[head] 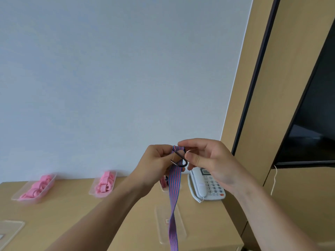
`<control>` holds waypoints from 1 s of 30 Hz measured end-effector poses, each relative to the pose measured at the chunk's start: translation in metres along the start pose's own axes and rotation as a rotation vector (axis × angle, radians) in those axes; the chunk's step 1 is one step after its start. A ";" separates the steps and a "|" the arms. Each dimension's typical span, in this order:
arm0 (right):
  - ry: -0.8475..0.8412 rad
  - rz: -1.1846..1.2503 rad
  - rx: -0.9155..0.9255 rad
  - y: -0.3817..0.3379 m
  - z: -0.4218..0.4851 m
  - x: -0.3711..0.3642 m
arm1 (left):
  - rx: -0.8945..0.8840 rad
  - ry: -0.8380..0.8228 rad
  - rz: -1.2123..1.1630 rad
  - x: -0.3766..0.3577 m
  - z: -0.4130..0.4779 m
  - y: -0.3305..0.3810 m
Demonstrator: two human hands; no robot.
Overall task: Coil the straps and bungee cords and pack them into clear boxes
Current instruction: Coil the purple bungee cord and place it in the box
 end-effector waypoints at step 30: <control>0.288 -0.216 0.158 0.017 0.005 0.026 | 0.187 -0.091 -0.225 -0.035 0.001 -0.026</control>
Point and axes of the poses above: each hand's wrist, its own z-axis towards the middle knuckle, its own x-axis out of the back of the hand, y = z × x, the point moved 2 cm from there along z, towards the middle knuckle, and after that the axes turned 2 degrees about -x, right-handed, at the moved point
